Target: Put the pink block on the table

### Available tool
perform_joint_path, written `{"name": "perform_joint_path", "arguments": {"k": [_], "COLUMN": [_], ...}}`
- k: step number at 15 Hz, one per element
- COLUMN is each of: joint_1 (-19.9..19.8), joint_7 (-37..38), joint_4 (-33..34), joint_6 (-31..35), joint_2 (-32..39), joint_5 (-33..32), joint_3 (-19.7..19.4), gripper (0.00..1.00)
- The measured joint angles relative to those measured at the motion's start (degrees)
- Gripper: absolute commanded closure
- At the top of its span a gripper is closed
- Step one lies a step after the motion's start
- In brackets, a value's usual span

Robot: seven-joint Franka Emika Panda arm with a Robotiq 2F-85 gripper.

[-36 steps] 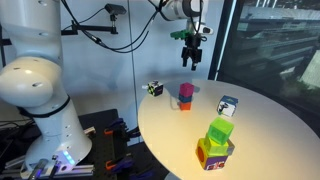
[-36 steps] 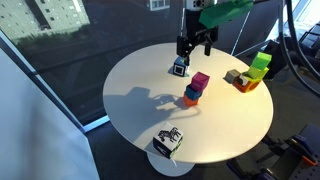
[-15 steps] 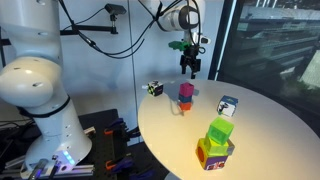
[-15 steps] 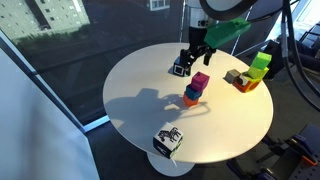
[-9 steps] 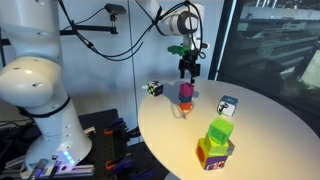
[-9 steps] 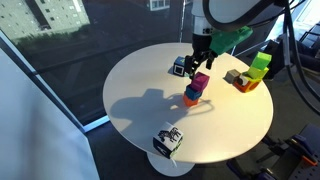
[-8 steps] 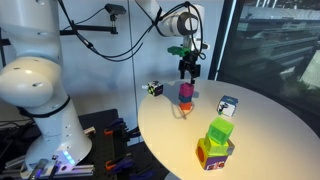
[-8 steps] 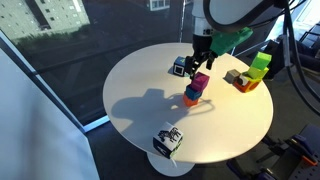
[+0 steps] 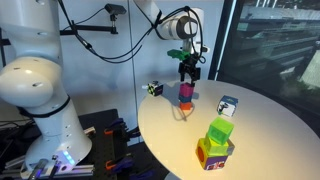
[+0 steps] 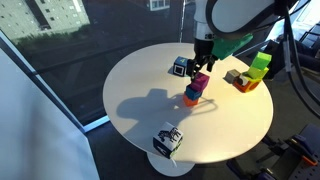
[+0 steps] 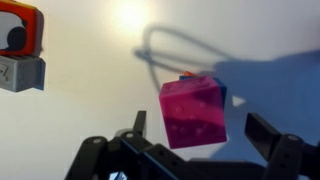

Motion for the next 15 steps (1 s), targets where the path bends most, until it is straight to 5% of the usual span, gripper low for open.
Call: {"name": "perform_joint_path", "arguments": {"k": [2, 3, 5, 9, 15], "joint_1": [0.0, 0.0, 0.0, 0.0, -0.02], "joint_7": [-0.14, -0.21, -0.33, -0.57, -0.66], "joint_4": [-0.4, -0.57, -0.82, -1.04, -1.03], "joint_6": [0.41, 0.57, 0.91, 1.37, 1.47], "joint_2": [0.01, 0.04, 0.2, 0.61, 0.18], "joint_5": [0.0, 0.0, 0.0, 0.0, 0.0], "joint_3": [-0.01, -0.03, -0.07, -0.18, -0.38], "gripper": [0.05, 0.23, 0.3, 0.64, 0.69]}}
